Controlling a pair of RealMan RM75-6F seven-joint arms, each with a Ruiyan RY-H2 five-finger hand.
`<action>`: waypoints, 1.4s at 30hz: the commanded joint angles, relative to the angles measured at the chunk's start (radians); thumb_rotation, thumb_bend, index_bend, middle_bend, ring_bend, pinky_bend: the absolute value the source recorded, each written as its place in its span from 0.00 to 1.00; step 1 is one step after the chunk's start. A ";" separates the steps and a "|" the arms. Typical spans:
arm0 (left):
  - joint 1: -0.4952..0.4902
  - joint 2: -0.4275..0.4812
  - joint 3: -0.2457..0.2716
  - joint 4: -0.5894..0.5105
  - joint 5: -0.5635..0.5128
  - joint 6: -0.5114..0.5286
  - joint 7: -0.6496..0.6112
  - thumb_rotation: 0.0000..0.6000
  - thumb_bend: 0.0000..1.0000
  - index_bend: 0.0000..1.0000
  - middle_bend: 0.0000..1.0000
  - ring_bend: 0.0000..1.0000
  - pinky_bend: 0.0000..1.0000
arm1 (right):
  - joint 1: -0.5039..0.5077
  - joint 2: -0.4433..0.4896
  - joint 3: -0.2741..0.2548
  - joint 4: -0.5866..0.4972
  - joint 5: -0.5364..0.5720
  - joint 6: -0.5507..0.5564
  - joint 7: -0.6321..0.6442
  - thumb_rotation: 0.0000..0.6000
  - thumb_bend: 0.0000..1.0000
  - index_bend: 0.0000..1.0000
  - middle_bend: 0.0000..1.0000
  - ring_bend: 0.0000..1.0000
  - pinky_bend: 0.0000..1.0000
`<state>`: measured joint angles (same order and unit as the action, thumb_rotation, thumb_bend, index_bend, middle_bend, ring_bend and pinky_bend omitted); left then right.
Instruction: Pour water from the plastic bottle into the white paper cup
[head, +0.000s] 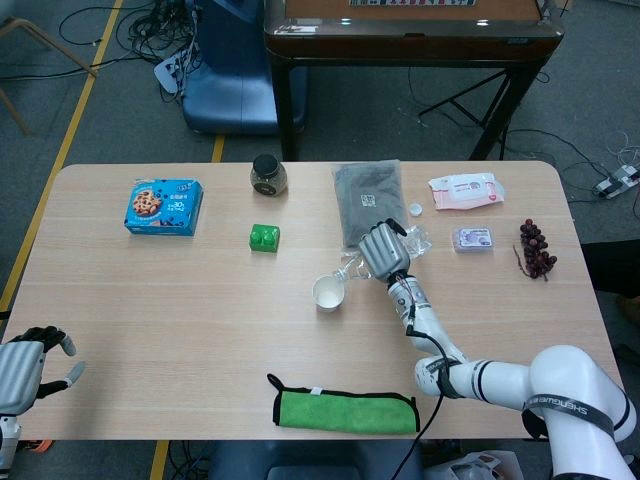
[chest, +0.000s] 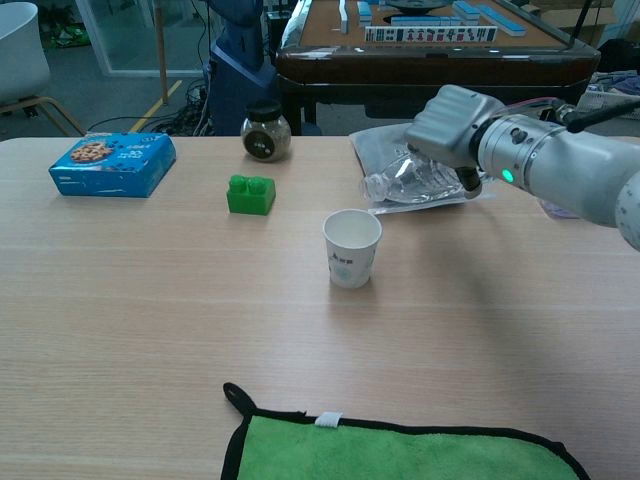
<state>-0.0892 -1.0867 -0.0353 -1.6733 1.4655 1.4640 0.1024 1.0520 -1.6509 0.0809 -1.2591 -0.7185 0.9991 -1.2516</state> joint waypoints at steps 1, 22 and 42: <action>0.001 0.000 0.000 -0.001 0.000 0.002 0.000 1.00 0.20 0.59 0.48 0.39 0.53 | 0.006 -0.007 -0.009 0.000 -0.003 0.006 -0.015 1.00 0.23 0.60 0.59 0.52 0.56; 0.000 0.001 0.001 -0.005 -0.002 -0.003 0.004 1.00 0.20 0.63 0.50 0.39 0.53 | 0.015 0.001 -0.025 -0.010 -0.015 0.039 -0.082 1.00 0.23 0.60 0.59 0.52 0.56; 0.001 0.000 -0.003 -0.007 -0.008 -0.001 0.002 1.00 0.20 0.66 0.56 0.41 0.53 | 0.003 -0.010 0.022 -0.030 -0.019 0.010 0.035 1.00 0.23 0.60 0.59 0.52 0.56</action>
<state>-0.0879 -1.0863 -0.0387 -1.6805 1.4578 1.4632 0.1045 1.0626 -1.6601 0.0858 -1.2796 -0.7455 1.0232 -1.2540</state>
